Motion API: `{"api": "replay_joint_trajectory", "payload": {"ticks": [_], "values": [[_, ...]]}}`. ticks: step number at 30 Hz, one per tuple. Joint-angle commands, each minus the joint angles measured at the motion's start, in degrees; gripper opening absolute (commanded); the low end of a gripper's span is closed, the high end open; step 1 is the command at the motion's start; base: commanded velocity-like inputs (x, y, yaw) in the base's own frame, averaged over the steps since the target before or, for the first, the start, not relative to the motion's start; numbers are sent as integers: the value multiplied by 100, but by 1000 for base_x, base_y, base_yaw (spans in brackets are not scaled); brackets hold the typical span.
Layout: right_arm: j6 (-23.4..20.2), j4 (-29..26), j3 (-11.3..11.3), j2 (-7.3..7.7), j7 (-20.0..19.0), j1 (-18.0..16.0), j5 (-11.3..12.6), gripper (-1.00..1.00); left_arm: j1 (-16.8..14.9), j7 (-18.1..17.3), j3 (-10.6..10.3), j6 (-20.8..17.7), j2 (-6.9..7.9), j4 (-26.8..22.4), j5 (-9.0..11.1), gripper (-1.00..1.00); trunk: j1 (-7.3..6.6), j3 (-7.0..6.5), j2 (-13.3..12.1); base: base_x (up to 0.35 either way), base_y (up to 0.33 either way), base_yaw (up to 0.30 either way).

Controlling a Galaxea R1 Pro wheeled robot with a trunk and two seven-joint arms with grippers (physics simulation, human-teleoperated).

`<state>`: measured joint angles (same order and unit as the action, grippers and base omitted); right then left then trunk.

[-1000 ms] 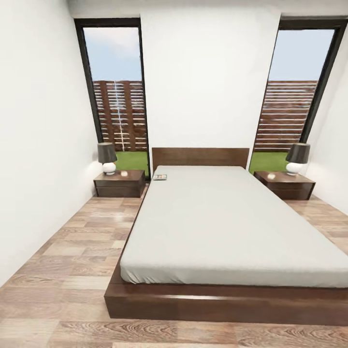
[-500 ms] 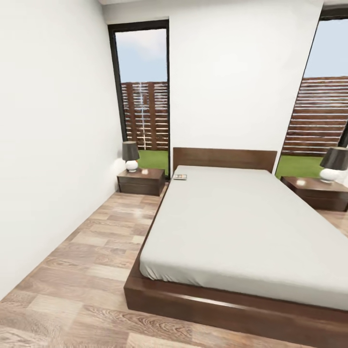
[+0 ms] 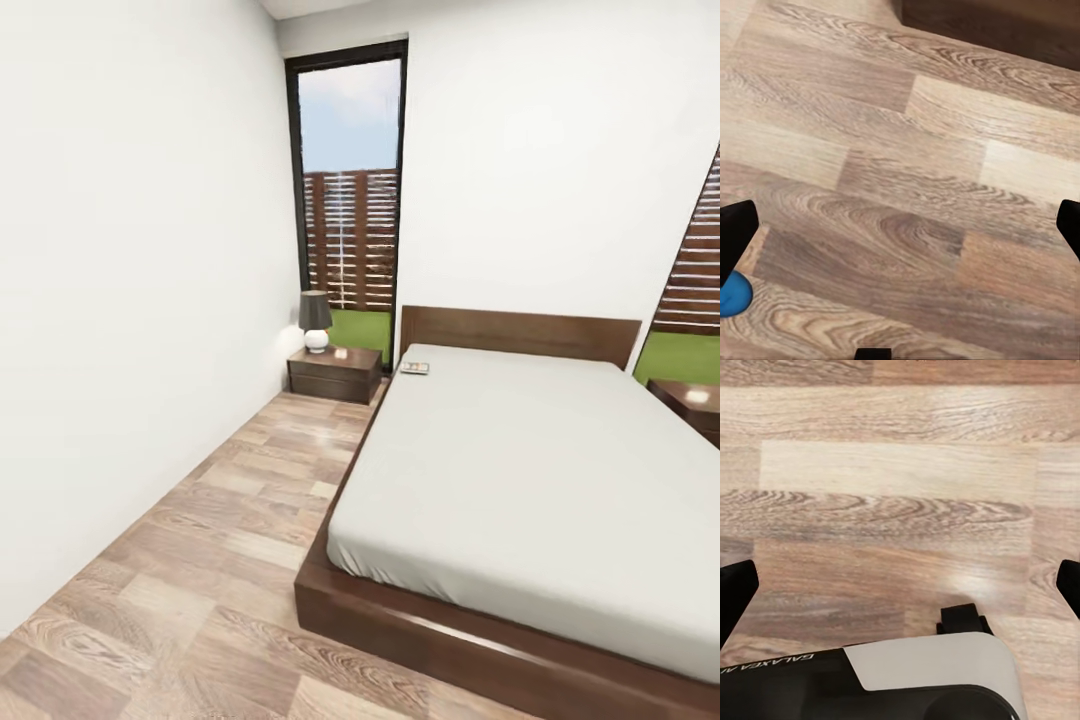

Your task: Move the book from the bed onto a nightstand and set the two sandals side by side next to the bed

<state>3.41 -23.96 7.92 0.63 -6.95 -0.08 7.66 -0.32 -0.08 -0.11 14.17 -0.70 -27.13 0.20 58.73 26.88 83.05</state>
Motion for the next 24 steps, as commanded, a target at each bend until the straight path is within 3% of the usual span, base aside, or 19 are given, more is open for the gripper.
{"api": "replay_joint_trajectory", "payload": {"ticks": [1, 24], "values": [[16, 3, 25, -1, -50, -1, 60, 100, -3, -1, 2, 16, 2, 4, 7, 100, 0, 5, 3, 0, 0, 293], [20, 11, 25, -1, -49, -1, 60, 100, 5, -1, 20, 17, -1, 6, 32, 100, 0, 5, 3, 0, 0, 293]]}}
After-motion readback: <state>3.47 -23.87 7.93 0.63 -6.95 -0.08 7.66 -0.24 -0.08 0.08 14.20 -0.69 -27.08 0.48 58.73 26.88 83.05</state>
